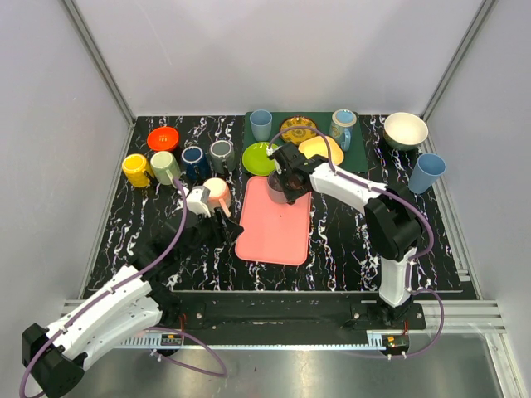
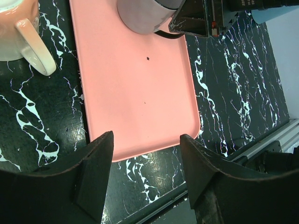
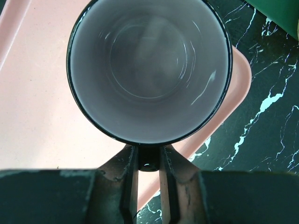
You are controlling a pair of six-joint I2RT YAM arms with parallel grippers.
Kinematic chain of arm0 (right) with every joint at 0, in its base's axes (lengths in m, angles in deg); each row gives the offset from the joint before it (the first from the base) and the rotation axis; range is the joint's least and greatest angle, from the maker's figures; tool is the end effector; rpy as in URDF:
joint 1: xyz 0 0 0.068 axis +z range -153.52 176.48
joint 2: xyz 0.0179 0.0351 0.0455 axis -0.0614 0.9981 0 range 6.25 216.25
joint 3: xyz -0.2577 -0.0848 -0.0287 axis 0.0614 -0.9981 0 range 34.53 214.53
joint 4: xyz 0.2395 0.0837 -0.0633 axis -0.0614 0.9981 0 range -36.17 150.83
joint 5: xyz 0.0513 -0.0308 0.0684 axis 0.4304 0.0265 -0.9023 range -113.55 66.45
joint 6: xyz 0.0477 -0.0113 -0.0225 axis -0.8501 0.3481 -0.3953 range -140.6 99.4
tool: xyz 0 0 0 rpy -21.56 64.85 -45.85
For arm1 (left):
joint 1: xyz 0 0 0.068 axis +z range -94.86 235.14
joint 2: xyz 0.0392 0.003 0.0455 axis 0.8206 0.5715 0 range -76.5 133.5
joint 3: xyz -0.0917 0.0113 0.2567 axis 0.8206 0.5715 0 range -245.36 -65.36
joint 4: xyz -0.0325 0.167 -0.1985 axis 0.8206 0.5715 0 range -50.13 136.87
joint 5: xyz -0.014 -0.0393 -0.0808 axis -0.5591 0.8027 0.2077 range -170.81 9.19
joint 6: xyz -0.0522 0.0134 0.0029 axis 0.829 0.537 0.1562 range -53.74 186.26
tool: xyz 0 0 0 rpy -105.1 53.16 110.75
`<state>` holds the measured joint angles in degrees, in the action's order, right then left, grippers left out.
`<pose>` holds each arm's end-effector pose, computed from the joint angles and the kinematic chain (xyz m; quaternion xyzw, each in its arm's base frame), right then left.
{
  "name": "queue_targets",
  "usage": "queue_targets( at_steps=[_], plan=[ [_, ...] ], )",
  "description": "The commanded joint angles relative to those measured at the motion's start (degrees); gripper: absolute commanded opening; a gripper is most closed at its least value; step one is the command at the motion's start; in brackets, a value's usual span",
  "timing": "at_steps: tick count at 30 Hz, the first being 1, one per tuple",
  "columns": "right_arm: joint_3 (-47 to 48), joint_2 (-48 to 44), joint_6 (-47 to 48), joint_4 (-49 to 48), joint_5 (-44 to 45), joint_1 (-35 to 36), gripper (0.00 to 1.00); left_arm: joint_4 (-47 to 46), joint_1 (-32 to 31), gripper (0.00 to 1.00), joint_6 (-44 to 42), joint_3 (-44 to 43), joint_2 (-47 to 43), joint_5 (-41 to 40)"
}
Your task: Turn the mug right side up
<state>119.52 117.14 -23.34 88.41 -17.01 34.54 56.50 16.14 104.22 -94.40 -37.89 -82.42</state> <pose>0.3289 0.2525 0.2118 -0.2790 0.9244 0.0369 0.2576 0.1276 -0.1022 0.2482 0.0003 0.8489 -0.3195 0.4210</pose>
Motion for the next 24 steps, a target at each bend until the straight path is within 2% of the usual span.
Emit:
queue_targets(
  at_steps=[1, 2, 5, 8, 11, 14, 15, 16, 18, 19, 20, 21, 22, 23, 24],
  plan=[
    [1.14, -1.73, -1.38, -0.84, 1.01, -0.36, 0.03, -2.38, -0.02, 0.62, 0.36, 0.03, -0.29, 1.25],
    [1.23, -1.73, -2.43, -0.49, 1.71, -0.36, 0.00, -2.30, -0.02, 0.62, 0.54, 0.03, -0.46, 1.08],
    [-0.60, -4.09, -6.74, -1.61, 3.39, -0.36, 0.00, -1.77, -0.02, 0.62, 1.59, -0.05, -0.55, -0.76],
    [-6.12, -13.12, -11.66, -6.88, 0.41, -0.62, 0.00, -1.33, -0.02, 0.62, 3.26, 0.03, -1.25, -3.13],
    [-12.19, -19.20, -16.32, -12.50, -5.13, -1.24, 0.00, -2.29, -0.02, 0.68, 5.37, 0.47, -2.39, -3.84],
    [-18.34, -29.38, -22.02, -19.18, -11.10, -1.85, 0.00, -5.89, -0.02, 0.77, 6.78, 1.17, -3.54, -1.92],
    [-20.11, -31.33, -23.61, -21.64, -15.47, -2.11, 0.00, -7.20, 0.07, 0.87, 7.83, 1.96, -3.89, -1.13],
    [-22.13, -33.09, -25.28, -24.45, -18.12, -2.46, 0.00, -10.18, 0.07, 0.91, 8.79, 2.66, -4.24, -0.42],
    [-29.15, -38.72, -32.30, -37.25, -26.35, -3.61, 0.00, -15.45, 0.07, 0.98, 11.77, 5.98, -5.47, 3.43],
    [-34.57, -40.21, -35.28, -42.62, -29.72, -4.13, 0.00, -23.05, 0.07, 0.99, 13.10, 7.40, -5.91, 7.11],
    [-37.33, -42.66, -41.49, -54.77, -32.19, -4.57, 0.00, -27.65, 0.07, 0.99, 14.50, 9.07, -6.09, 9.06],
    [-39.79, -43.56, -44.69, -60.46, -34.91, -4.66, 0.00, -32.48, 0.07, 0.99, 17.39, 12.39, -5.92, 10.90],
    [-43.12, -43.83, -47.59, -65.56, -36.15, -4.93, 0.00, -43.41, 0.07, 0.99, 18.90, 14.08, -5.48, 14.58],
    [-44.20, -43.31, -52.58, -74.05, -38.08, -4.93, 0.00, -48.65, 0.07, 0.99, 20.48, 15.31, -3.74, 16.09],
    [-44.82, -42.87, -54.54, -76.49, -38.53, -5.02, 0.00, -56.79, 0.07, 0.99, 22.84, 16.89, -2.59, 17.24]
  ],
)
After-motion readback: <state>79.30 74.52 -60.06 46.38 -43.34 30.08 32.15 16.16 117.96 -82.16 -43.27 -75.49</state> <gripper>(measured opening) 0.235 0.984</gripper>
